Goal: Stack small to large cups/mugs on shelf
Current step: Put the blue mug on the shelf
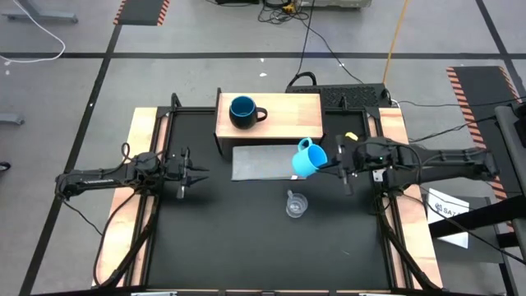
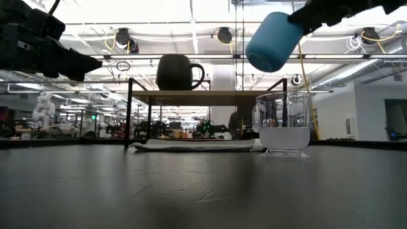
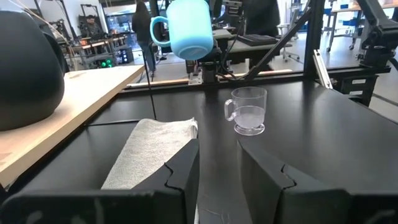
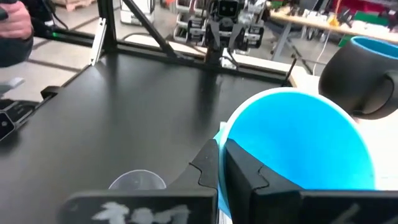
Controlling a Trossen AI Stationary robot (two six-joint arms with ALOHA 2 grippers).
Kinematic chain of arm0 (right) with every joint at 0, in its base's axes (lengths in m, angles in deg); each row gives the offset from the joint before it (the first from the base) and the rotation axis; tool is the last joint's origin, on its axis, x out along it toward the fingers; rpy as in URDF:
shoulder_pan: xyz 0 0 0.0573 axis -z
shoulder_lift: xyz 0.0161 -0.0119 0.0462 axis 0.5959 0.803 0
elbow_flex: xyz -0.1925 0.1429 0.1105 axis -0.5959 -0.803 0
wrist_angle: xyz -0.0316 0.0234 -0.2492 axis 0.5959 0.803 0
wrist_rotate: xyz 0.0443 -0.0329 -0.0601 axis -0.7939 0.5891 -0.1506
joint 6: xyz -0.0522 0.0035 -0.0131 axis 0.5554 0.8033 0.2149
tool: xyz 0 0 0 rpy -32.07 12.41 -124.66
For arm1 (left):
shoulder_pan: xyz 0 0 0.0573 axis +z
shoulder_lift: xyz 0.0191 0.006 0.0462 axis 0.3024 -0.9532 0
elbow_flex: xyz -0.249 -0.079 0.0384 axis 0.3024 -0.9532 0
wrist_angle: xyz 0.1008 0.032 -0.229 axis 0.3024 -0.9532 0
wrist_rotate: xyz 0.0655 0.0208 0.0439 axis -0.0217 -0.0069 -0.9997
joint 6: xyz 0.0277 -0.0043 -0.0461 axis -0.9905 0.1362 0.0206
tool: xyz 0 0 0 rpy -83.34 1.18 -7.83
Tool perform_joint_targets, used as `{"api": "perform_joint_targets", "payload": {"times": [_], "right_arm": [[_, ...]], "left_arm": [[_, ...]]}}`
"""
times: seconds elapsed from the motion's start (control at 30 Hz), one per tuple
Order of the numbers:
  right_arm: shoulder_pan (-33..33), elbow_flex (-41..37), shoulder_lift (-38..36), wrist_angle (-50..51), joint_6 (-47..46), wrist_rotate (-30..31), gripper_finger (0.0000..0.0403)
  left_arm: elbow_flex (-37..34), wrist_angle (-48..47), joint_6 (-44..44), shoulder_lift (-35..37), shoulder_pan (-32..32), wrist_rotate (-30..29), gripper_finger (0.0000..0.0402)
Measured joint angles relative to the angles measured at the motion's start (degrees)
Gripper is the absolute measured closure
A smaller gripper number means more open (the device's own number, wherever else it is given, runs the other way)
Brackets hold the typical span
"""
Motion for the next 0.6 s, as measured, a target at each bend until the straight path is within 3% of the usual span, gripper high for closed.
{"api": "perform_joint_targets", "payload": {"times": [0.3, 0.5, 0.6], "right_arm": [[1.1, -9.2, -6.3, -7.1, -1.7, 0.1, 0.0403], [1.1, -16.3, -7.4, -20.7, -0.5, 0.1, 0.0403], [1.4, -18.3, -7.3, -21.9, 0.0, 0.2, 0.0403]], "left_arm": [[0.0, 0.0, 0.2, 0.0, 0.0, 0.0, 0.0293], [0.0, 0.0, 0.2, 0.0, 0.0, 0.0, 0.0293], [0.0, 0.0, 0.2, 0.0, 0.0, 0.0, 0.0293]]}}
